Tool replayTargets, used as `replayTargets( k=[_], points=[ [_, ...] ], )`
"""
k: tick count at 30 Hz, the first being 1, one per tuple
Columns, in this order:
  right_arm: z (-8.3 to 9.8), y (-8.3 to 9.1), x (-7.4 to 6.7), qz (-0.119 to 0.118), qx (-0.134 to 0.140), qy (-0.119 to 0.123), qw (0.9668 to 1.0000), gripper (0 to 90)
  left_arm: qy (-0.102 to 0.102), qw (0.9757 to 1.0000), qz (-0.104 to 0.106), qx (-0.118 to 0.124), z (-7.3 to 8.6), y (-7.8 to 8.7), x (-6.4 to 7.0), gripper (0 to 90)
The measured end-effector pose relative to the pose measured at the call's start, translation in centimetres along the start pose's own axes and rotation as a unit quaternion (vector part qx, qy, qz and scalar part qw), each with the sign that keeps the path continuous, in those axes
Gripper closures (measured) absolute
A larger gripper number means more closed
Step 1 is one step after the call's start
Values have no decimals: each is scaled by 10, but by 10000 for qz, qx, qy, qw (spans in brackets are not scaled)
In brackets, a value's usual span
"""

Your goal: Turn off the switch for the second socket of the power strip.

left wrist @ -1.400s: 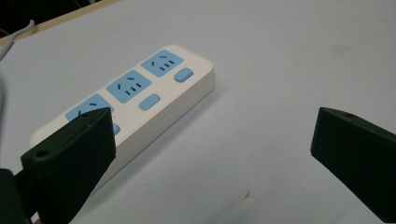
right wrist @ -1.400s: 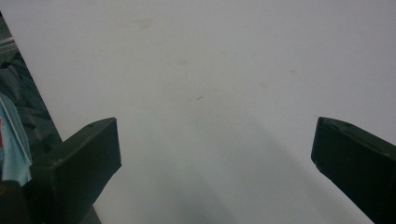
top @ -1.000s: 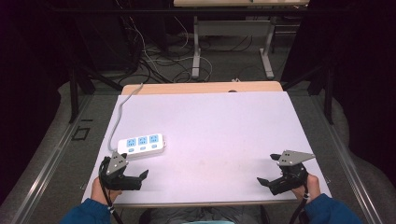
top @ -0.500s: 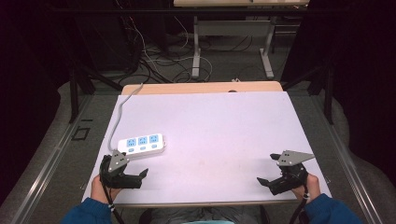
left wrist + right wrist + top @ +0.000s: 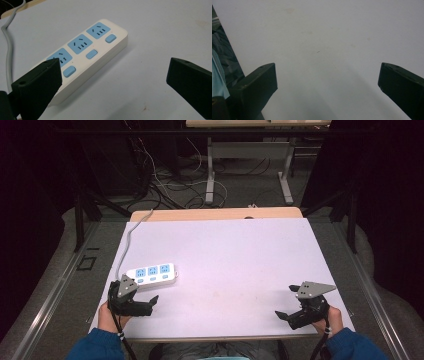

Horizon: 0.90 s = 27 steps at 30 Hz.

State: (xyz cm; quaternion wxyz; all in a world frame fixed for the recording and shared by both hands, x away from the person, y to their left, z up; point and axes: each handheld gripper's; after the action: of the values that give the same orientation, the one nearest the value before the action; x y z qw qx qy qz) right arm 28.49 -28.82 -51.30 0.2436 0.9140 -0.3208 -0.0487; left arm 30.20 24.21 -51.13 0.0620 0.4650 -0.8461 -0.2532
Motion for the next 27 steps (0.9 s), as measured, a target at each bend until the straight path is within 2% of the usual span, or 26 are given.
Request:
replayTargets(
  k=[2, 5, 12, 19, 20, 25, 27],
  points=[
    [0, 0, 0, 32, 8, -39, 10000, 17, -27, 10000, -26, 12, -2, -1, -1, 0],
    [0, 0, 1, 1, 0, 27, 10000, 17, -29, 10000, -66, 28, -4, -3, -2, 0],
    [0, 0, 0, 18, -28, -22, 10000, 17, 67, 9998, -145, 114, -8, -7, -9, 0],
    [0, 0, 1, 28, -7, 45, 10000, 16, 71, 9996, -219, 136, -11, -11, -15, 0],
    [0, 0, 0, 20, -25, -68, 10000, 17, 96, 9996, -228, 132, -12, -12, -16, 0],
    [0, 0, 0, 58, -18, -8, 10000, 16, 98, 9995, -251, 154, -14, -14, -19, 0],
    [0, 0, 0, 20, -31, -69, 10000, 16, 97, 9995, -258, 163, -14, -15, -20, 0]
  ],
)
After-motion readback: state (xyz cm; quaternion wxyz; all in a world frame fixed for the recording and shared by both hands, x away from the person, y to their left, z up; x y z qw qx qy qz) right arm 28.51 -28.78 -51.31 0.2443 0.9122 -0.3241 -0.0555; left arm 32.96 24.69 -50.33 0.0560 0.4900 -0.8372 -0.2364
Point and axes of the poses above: each handheld gripper's, and its own axes: y roughly backward along the jaws, z roughly out of its underside, x roughly to its right, and after that the axes turned 10 degrees about x, right-handed
